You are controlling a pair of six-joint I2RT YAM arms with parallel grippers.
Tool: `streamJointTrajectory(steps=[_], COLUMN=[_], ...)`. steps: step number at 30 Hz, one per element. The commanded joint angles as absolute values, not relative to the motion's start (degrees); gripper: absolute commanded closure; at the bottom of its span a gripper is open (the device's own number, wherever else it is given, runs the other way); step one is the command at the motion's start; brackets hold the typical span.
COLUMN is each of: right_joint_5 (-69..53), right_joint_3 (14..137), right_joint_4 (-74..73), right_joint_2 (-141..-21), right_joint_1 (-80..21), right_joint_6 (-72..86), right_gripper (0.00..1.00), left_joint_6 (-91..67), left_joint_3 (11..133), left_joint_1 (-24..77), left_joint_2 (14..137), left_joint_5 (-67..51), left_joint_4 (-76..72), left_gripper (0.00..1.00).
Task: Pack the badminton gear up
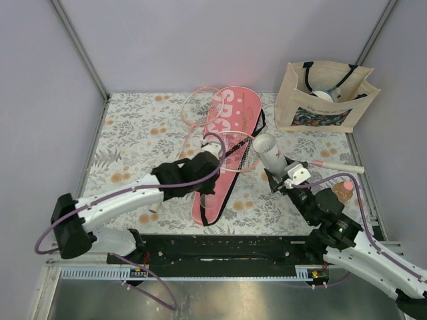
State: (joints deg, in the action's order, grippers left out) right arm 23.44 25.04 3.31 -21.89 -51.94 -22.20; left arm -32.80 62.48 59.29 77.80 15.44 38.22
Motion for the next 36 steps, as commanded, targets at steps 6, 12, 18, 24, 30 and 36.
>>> streamJointTrajectory(steps=[6,12,18,24,30,36], right_joint_5=[18.2,20.2,23.9,26.8,28.5,28.4], right_joint_3=[24.2,24.6,24.7,24.8,25.4,25.3], right_joint_4=[6.6,6.1,5.5,4.7,4.5,5.1], right_joint_2=[-23.9,-22.1,-18.6,-15.0,-13.7,-14.4], right_joint_1=[-51.8,-51.8,-51.8,-51.8,-51.8,-51.8], right_joint_6=[-19.6,-19.6,-20.7,-22.1,-23.7,-23.7], right_gripper=[0.39,0.39,0.39,0.39,0.39,0.4], left_joint_6=[-30.2,-19.4,-9.4,-5.5,-4.7,-4.7], left_joint_3=[59.2,57.9,61.2,66.3,67.3,66.4], left_joint_1=[54.3,55.0,57.3,60.4,61.2,61.2], left_joint_2=[66.2,73.0,84.3,94.8,99.0,100.1], left_joint_5=[6.2,3.4,3.9,6.4,8.4,10.5], left_joint_4=[34.1,33.2,37.1,41.7,41.7,40.4], left_gripper=[0.78,0.69,0.63,0.64,0.66,0.7])
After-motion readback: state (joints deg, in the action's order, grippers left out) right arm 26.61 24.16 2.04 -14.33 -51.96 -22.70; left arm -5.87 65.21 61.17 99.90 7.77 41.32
